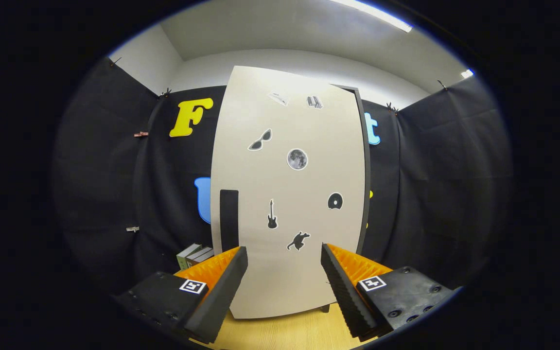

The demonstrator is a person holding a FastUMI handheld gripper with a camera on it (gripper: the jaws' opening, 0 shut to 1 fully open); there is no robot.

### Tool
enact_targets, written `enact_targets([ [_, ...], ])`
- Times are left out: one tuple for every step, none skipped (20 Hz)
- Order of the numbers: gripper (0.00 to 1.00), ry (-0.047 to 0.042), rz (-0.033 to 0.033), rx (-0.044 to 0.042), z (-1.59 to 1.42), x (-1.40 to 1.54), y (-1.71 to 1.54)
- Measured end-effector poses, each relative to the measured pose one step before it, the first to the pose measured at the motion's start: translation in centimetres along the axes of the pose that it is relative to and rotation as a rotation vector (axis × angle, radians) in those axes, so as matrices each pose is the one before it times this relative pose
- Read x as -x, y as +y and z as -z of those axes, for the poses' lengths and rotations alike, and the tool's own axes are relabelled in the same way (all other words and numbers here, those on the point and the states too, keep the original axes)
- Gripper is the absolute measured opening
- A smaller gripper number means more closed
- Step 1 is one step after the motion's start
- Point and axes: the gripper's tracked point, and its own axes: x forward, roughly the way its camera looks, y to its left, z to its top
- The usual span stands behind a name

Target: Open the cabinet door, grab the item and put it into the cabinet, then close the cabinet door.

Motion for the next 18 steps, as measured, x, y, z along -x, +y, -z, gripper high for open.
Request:
enact_targets([
  [0.98,0.00197,0.00110,0.00037,0.036,-0.045,0.107],
  [0.98,0.00234,0.00106,-0.00064,0.030,-0.089,-0.066],
  [0.98,0.00102,0.00184,-0.00136,0.044,0.019,0.016],
  [0.98,-0.00014,0.00132,-0.00153,-0.053,0.004,0.011],
  [0.98,-0.00117,0.00219,-0.00131,-0.035,-0.016,-0.013],
  [0.98,0.00099,0.00284,-0.00066,0.012,0.027,-0.025],
  [0.98,0.00156,0.00242,-0.00019,0.073,-0.041,-0.018],
  [0.98,0.00120,0.00126,-0.00078,-0.044,-0.025,0.014],
  [0.98,0.00002,0.00065,-0.00025,-0.024,0.027,0.012],
  [0.98,-0.00124,0.00032,-0.00077,-0.023,0.014,-0.040],
  [0.98,-0.00143,-0.00047,0.00027,-0.032,0.108,0.011],
  [0.98,0.00055,0.00088,0.00103,-0.003,0.049,-0.005],
  [0.98,0.00180,0.00239,0.00100,0.040,-0.072,-0.034],
  [0.98,0.00347,0.00300,0.00053,0.026,-0.016,-0.003],
  [0.98,0.00213,0.00278,0.00077,0.010,-0.052,-0.033],
  [0.98,0.00167,0.00316,0.00069,-0.024,0.038,-0.016],
  [0.98,0.00231,0.00293,0.00072,-0.002,-0.008,-0.030],
  [0.98,0.00394,0.00311,-0.00092,0.037,0.005,-0.052],
])
